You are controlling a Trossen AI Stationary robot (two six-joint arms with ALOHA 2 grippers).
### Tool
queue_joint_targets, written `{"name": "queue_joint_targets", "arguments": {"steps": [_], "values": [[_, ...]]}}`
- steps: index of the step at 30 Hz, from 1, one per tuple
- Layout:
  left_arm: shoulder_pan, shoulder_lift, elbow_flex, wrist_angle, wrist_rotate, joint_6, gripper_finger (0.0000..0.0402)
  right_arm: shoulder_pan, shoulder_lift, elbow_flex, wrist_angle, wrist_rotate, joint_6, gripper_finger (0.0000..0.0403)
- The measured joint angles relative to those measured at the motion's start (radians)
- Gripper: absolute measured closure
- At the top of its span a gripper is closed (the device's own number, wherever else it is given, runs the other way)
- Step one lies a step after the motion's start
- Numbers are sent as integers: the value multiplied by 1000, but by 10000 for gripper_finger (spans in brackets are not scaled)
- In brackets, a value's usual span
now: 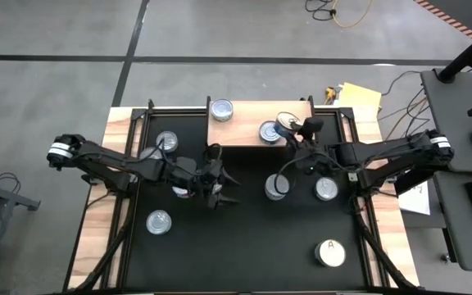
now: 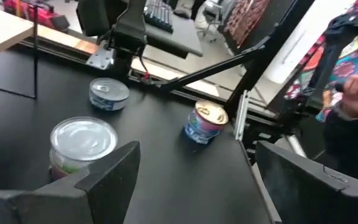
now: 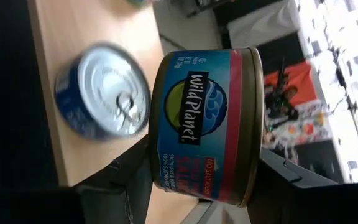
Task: Stack canned seafood by type on shelf
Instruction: Put the blue pink tuna can on the shelf
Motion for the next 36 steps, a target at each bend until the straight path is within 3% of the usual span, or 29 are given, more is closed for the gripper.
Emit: {"name": "queue_joint_targets", "arguments": {"steps": [17, 36], "values": [[-70, -152, 0, -67, -143, 182, 98, 0, 3, 0, -265, 4, 309, 213], [-121, -172, 0, -24, -140, 219, 98, -6, 4, -70, -270, -43, 370, 213]]}}
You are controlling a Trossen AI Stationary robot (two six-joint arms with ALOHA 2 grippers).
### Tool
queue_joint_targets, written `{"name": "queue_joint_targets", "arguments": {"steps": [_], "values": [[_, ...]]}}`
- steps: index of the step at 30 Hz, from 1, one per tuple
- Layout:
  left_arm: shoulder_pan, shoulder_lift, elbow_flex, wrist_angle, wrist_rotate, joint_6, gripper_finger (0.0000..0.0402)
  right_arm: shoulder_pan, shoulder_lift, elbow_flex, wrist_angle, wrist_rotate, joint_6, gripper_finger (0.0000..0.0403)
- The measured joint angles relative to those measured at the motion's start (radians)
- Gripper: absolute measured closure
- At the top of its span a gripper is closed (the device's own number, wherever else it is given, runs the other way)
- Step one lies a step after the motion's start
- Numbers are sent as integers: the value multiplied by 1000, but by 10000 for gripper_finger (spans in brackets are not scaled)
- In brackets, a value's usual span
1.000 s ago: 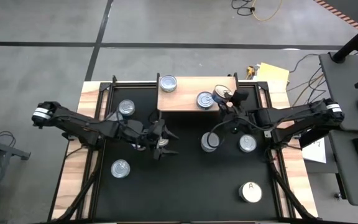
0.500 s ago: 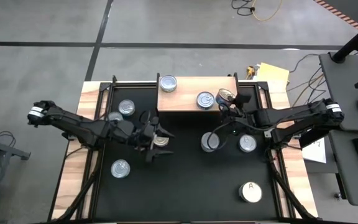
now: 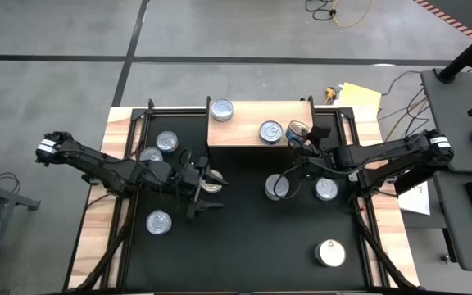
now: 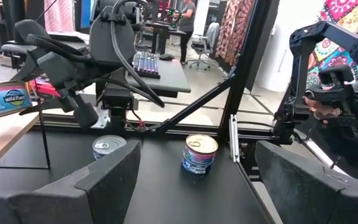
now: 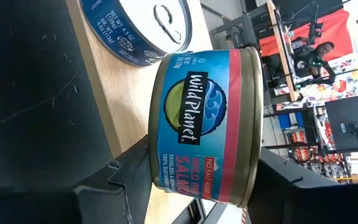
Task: Stack canned seafood by type on shelf
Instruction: Put the blue pink tuna can on the shelf
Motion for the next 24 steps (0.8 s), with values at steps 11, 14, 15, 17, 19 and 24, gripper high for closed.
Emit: {"name": "queue_joint_targets", "arguments": {"steps": [11, 14, 15, 17, 19, 24], "values": [[-2, 4, 0, 0, 0, 10, 98, -6, 0, -7, 6, -83, -2, 197], [-2, 6, 0, 3, 0, 10, 98, -6, 0, -8, 8, -88, 16, 196], [-2, 6, 0, 1, 0, 10, 98, -6, 0, -8, 9, -89, 24, 196], [-2, 6, 0, -2, 1, 10, 98, -6, 0, -8, 10, -95, 36, 196], [-2, 6, 0, -2, 1, 10, 98, -6, 0, -8, 12, -104, 43, 195], [-2, 8, 0, -1, 1, 9, 98, -7, 0, -8, 15, -134, 67, 186]]}}
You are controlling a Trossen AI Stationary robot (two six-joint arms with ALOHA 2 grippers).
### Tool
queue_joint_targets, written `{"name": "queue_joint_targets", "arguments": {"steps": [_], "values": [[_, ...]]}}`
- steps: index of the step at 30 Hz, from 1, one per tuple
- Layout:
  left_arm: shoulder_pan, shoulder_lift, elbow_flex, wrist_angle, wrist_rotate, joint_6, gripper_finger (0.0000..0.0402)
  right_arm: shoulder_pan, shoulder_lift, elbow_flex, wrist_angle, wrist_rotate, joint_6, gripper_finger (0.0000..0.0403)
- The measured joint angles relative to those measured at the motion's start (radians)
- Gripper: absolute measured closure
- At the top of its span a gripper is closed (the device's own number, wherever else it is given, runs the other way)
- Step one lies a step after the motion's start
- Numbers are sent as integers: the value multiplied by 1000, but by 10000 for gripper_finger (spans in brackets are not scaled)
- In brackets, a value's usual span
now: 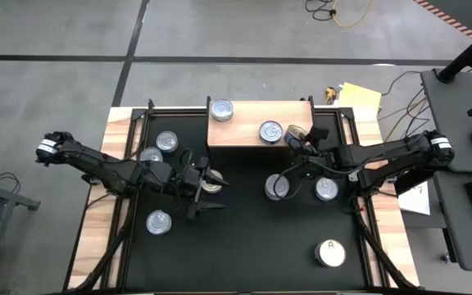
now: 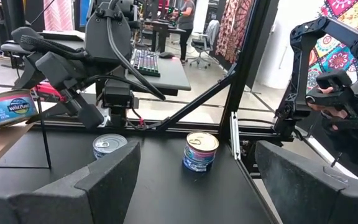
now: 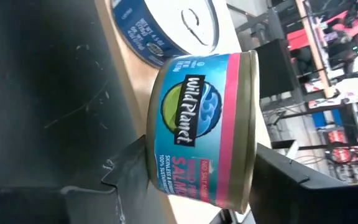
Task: Stack canned seafood by type on shelf
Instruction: Put the blue pink tuna can on the shelf
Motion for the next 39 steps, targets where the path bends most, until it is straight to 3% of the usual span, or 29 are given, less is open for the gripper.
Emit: {"name": "queue_joint_targets", "arguments": {"steps": [13, 29, 35, 39], "values": [[0, 33, 0, 3, 0, -7, 98, -5, 0, -3, -4, -19, 34, 102], [0, 35, 0, 11, 0, -10, 98, -115, 0, -3, 75, -19, -65, 111], [0, 35, 0, 11, 0, -13, 98, -121, -1, 0, 74, -63, 11, 109], [0, 35, 0, 7, -1, -19, 98, -108, -7, 25, 71, -168, 76, 119]]}}
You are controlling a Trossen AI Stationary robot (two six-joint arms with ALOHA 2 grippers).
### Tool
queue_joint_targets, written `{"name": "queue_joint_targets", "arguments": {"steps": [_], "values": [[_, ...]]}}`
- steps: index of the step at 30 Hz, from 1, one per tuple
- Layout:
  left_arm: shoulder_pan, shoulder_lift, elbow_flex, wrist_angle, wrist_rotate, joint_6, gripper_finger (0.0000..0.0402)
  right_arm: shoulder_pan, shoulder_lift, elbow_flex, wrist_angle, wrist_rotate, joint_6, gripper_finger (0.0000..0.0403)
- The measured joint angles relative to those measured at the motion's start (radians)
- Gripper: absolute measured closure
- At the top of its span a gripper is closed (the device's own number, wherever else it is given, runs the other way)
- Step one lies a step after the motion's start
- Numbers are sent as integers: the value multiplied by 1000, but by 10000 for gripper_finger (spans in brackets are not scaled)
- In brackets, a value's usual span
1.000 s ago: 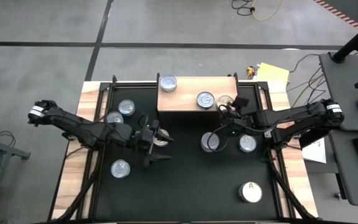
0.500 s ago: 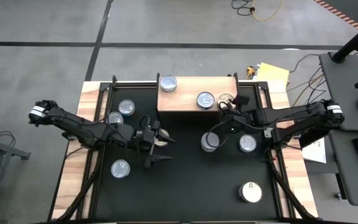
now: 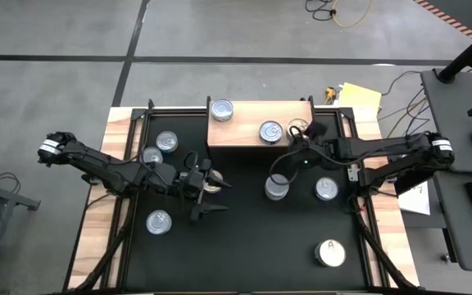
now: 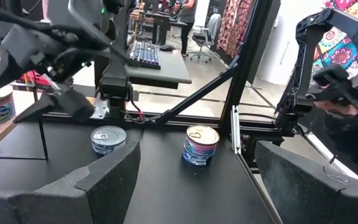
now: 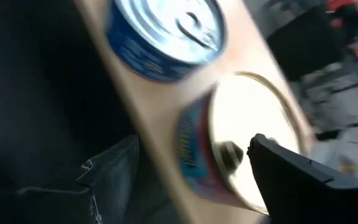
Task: Stack canned seafood by type on shelf
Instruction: Put the blue pink tuna can on the shelf, then adjust the blue pink tuna can on the shelf
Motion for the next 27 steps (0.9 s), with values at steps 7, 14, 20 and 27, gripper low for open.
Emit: {"name": "queue_joint_targets", "arguments": {"steps": [7, 14, 20, 27], "values": [[5, 0, 0, -21, -8, 28, 98, 12, -8, 86, 3, -64, 32, 140], [18, 0, 0, -107, -231, 52, 98, -3, -9, 192, -2, -64, 132, 181], [37, 0, 0, -201, -377, 61, 98, -92, -9, 266, -95, -143, 329, 270], [39, 0, 0, -203, -391, 98, 98, -288, -7, 264, -229, -379, 403, 385]]}}
